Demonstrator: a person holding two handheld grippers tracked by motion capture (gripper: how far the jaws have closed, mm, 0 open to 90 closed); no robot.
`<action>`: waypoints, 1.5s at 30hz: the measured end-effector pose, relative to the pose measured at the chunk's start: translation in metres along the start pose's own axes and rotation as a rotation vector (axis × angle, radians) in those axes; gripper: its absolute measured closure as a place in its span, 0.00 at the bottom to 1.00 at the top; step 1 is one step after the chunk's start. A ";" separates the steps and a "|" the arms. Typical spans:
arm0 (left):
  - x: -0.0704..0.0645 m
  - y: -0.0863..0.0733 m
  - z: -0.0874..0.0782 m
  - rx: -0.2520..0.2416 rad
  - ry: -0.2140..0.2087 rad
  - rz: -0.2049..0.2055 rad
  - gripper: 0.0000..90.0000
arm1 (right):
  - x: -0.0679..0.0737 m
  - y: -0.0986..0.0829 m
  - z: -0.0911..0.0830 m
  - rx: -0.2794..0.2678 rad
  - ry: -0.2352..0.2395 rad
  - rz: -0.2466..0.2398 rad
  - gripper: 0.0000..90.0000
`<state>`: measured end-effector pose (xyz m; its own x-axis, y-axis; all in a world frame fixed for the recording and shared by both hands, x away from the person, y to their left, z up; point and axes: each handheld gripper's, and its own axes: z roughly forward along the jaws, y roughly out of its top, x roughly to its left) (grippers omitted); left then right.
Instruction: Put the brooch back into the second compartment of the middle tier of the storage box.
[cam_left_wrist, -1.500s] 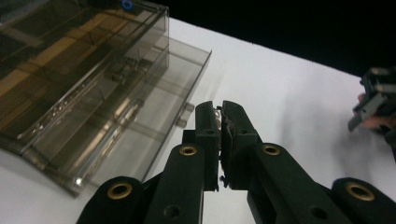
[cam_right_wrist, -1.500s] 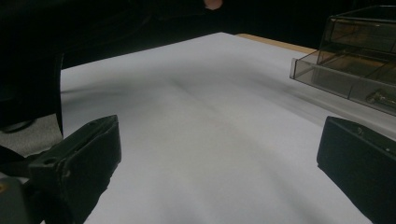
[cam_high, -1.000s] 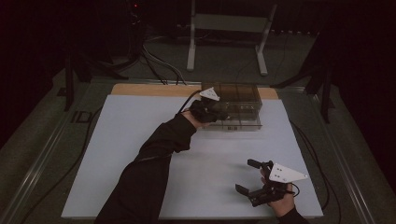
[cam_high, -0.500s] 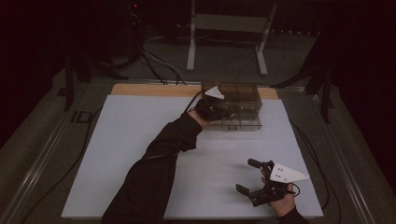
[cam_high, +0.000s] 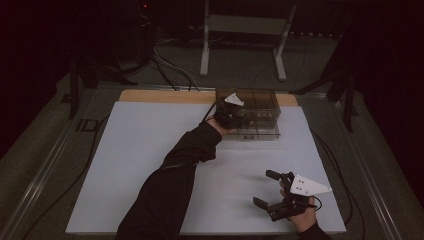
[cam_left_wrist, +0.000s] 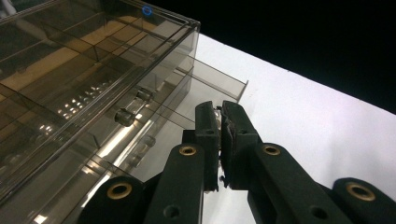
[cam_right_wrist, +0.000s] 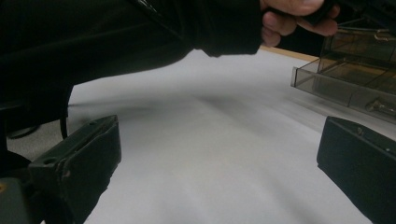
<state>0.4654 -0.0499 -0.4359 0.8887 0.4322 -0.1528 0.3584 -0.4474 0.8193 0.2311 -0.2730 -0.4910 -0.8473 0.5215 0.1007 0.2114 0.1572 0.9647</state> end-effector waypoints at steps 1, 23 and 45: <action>0.001 0.000 0.002 0.004 0.004 -0.002 0.97 | 0.000 0.000 0.000 0.001 0.000 0.000 0.00; 0.005 -0.010 0.030 0.028 0.069 -0.051 0.96 | 0.000 0.000 -0.001 -0.004 0.005 0.006 0.00; 0.001 -0.003 0.024 -0.002 0.086 -0.115 0.49 | 0.000 -0.001 0.000 0.001 0.009 0.007 0.00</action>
<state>0.4719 -0.0671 -0.4523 0.8139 0.5463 -0.1979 0.4559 -0.3893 0.8004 0.2312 -0.2733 -0.4918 -0.8501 0.5151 0.1098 0.2181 0.1545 0.9636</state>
